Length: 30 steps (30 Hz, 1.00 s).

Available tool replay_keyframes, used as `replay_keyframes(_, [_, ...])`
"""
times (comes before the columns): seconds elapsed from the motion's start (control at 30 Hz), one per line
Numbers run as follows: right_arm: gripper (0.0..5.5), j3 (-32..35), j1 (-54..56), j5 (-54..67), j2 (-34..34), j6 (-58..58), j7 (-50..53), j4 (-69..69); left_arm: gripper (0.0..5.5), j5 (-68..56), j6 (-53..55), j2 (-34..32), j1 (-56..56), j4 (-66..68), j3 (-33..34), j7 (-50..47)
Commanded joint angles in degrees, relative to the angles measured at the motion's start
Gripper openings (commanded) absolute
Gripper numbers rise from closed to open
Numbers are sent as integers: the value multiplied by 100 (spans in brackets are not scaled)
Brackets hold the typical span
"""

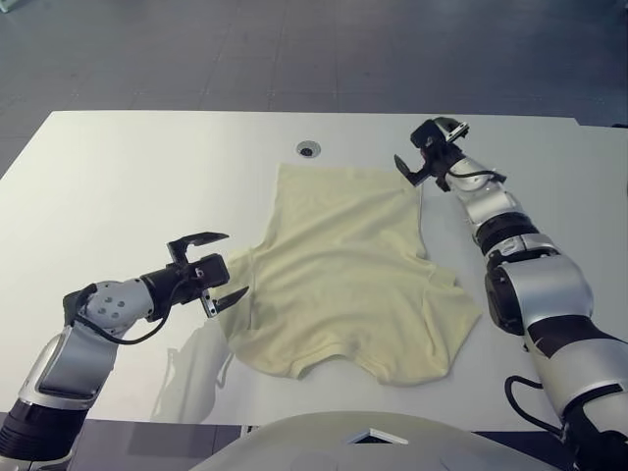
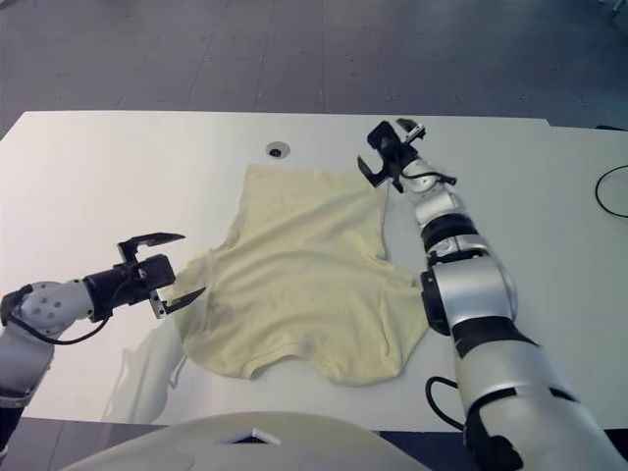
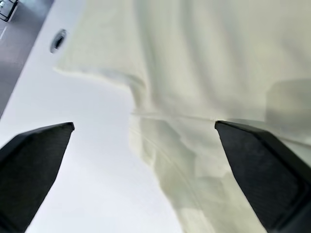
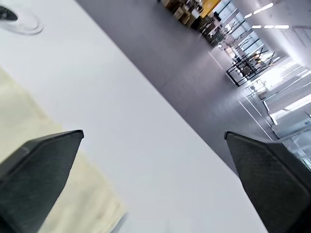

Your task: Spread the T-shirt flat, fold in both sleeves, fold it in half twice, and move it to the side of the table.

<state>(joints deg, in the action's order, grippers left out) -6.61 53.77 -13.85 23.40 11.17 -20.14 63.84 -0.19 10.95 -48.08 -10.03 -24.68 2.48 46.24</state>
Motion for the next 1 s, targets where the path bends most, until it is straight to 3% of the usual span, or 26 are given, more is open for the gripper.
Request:
replay_keyframes(0.03, [540, 639, -2010, 1233, 510, -1923, -1190, -3897, 538, -625, 838, 124, -28, -480, 897, -175])
replay_keyframes(0.2, [540, 1886, -3782, 2759, 195, -4255, -769, -7477, 538, -1535, 2174, 716, -1033, -1298, 2115, -444])
replay_keyframes(0.3, [540, 2461, -4674, 3186, -59, -4775, -403, -8764, 538, -1814, 2606, 1096, -1555, -1476, 2513, -594])
replay_keyframes(0.4, [540, 2886, -5463, 3614, -133, -5279, -319, -9739, 495, -2045, 2943, 1432, -1919, -1609, 2738, -800])
replay_keyframes(0.53, [540, 3427, -6624, 4002, -70, -5895, -419, -10607, 430, -2297, 3184, 1855, -2424, -1831, 3047, -1007])
replay_keyframes(0.77, [540, 3787, -8205, 4211, -115, -6090, -624, -11228, 538, -2500, 3349, 2293, -2895, -2081, 2882, -1312])
replay_keyframes(0.87, [540, 3890, -8661, 4336, -180, -6117, -604, -11407, 538, -2611, 3425, 2263, -2842, -2087, 2817, -1395])
replay_keyframes(0.97, [540, 3889, -9050, 4465, -306, -6140, -530, -11604, 494, -2710, 3431, 2265, -2601, -1963, 2741, -1507])
replay_keyframes(1.0, [519, 3877, -9150, 4487, -337, -6142, -508, -11632, 512, -2734, 3433, 2270, -2498, -1920, 2689, -1552])
